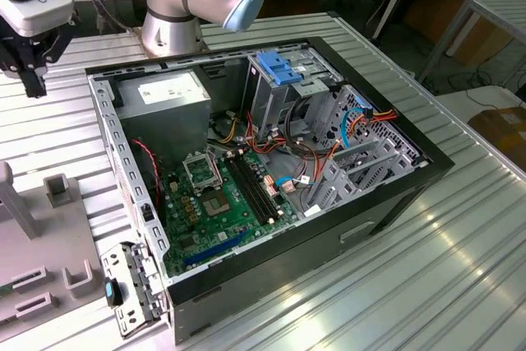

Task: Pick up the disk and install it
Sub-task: 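Reach for the disk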

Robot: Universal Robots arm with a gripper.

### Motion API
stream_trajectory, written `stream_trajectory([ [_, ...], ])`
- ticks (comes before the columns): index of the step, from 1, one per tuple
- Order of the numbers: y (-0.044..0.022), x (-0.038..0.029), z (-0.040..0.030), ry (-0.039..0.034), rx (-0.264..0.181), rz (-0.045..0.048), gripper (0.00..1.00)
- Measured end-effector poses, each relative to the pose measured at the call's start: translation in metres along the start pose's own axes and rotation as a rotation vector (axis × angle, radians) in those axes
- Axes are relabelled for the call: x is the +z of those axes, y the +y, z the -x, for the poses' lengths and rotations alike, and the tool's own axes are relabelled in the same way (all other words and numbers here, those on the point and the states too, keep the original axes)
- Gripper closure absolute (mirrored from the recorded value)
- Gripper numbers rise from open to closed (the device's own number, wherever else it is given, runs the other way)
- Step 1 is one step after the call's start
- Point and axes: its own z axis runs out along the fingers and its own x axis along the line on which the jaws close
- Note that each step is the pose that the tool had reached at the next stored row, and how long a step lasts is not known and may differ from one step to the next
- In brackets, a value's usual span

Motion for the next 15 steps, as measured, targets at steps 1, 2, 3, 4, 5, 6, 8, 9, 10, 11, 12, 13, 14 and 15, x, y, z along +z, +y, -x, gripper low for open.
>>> stream_trajectory([
  [1, 0.0009, -0.0001, -0.0045, 0.0000, 0.000, 0.0000, 0.89],
  [2, 0.0015, -0.0001, -0.0094, 0.0000, 0.000, 0.0000, 0.89],
  [3, 0.0016, -0.0002, -0.0139, 0.0000, 0.000, 0.0001, 0.89],
  [4, 0.0017, -0.0003, -0.0168, -0.0001, 0.000, 0.0001, 0.89],
  [5, 0.0018, -0.0003, -0.0199, -0.0001, 0.000, 0.0001, 0.89],
  [6, 0.0019, -0.0005, -0.0235, 0.0000, 0.000, 0.0000, 0.89],
  [8, 0.0021, -0.0006, -0.0297, 0.0000, 0.000, 0.0000, 0.89],
  [9, 0.0023, -0.0007, -0.0330, 0.0001, 0.000, 0.0000, 0.89],
  [10, 0.0027, -0.0008, -0.0390, 0.0000, 0.000, 0.0000, 0.89],
  [11, 0.0029, -0.0009, -0.0415, 0.0000, 0.000, 0.0000, 0.89],
  [12, 0.0033, -0.0010, -0.0459, 0.0000, 0.000, 0.0000, 0.89],
  [13, 0.0037, -0.0011, -0.0509, 0.0000, 0.000, 0.0000, 0.89],
  [14, 0.0040, -0.0012, -0.0576, 0.0000, 0.000, 0.0000, 0.89],
  [15, 0.0041, -0.0012, -0.0610, 0.0000, 0.000, 0.0001, 0.89],
])
